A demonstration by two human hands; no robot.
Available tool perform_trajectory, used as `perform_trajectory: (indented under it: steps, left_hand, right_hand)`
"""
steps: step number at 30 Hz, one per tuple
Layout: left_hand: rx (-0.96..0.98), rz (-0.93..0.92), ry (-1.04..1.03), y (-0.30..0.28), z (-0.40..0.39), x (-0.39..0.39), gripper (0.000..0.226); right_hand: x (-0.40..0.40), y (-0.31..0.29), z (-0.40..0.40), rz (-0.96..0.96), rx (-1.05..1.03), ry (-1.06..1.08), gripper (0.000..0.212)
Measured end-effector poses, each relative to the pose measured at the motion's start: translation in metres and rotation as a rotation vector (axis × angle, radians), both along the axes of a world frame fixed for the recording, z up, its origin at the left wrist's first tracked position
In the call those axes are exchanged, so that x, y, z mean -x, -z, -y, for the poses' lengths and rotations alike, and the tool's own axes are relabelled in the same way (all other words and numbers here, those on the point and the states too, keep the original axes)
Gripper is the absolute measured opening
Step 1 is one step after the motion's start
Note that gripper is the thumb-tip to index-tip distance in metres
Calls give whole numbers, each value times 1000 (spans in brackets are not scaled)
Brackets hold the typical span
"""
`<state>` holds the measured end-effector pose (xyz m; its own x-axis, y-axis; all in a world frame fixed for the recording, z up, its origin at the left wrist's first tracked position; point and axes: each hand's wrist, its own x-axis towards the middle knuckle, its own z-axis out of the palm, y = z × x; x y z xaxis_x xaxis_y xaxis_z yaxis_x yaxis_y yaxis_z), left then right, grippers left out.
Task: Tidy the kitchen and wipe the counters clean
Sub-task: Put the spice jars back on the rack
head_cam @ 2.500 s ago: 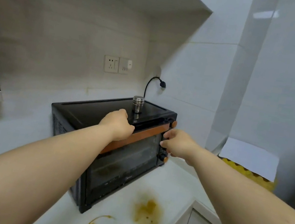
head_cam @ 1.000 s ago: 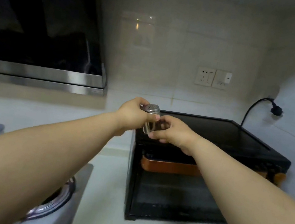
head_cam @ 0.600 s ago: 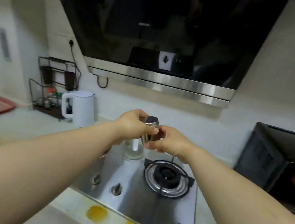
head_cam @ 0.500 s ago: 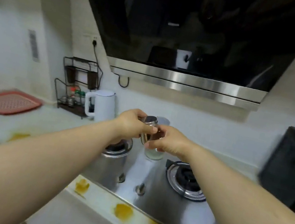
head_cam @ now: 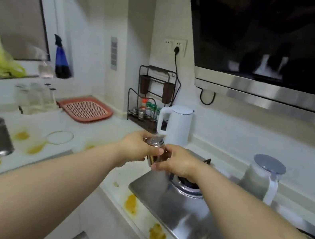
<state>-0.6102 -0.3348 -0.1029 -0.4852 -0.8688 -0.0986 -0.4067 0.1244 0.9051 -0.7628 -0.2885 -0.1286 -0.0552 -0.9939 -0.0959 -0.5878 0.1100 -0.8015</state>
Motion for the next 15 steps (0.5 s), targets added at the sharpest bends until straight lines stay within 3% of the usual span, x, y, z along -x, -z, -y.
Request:
perform_trajectory:
  steps: [9, 15]
  left_hand:
    - [-18, 63, -46, 9, 126, -5, 45]
    - [-44, 90, 46, 42, 231, 6, 38]
  right_hand:
    - [-5, 14, 135, 24, -27, -31, 46]
    - [0, 43, 221, 15, -63, 57, 46]
